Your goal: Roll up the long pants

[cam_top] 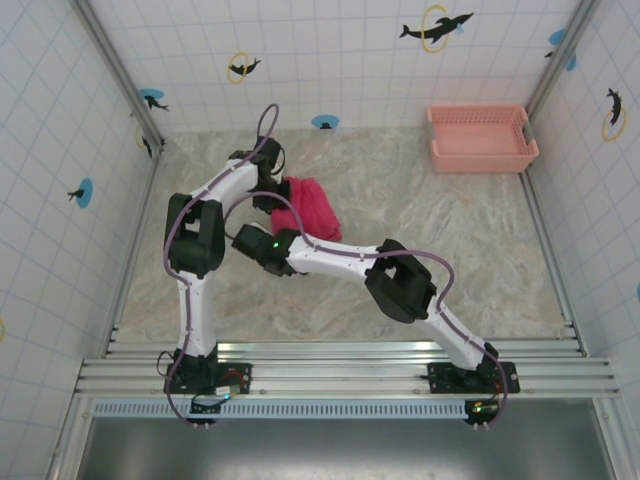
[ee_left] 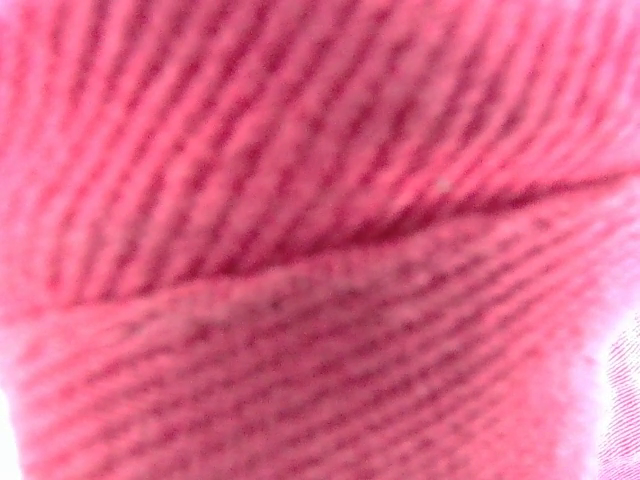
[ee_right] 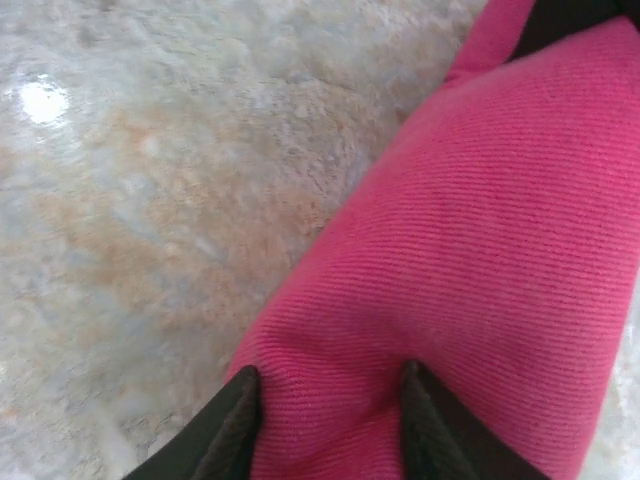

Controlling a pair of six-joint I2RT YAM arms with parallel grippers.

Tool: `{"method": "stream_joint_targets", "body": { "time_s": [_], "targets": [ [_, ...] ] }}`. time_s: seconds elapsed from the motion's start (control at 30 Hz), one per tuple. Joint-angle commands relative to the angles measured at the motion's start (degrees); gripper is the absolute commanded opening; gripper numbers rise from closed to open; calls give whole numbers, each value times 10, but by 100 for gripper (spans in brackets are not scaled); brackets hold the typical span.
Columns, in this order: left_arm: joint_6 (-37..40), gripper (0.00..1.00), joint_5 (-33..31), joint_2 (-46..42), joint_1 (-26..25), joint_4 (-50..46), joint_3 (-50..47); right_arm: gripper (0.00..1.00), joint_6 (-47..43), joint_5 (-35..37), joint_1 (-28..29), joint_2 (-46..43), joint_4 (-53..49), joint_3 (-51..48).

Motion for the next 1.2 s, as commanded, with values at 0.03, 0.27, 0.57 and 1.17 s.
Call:
{"method": "stream_joint_targets", "body": {
  "time_s": [0.03, 0.27, 0.57, 1.17],
  "targets": [
    [16, 0, -12, 15, 1, -62, -34, 24, 5, -135, -63, -33, 55, -85],
    [13, 17, -4, -23, 7, -52, -52, 10, 56, -368, -136, -83, 214, -214],
    [19, 67, -29, -111, 33, -57, -57, 8, 174, -689, -194, -101, 463, -310],
    [78, 89, -62, -196, 45, -78, -97, 10, 824, -733, -226, 13, 1096, -367]
  ]
}}
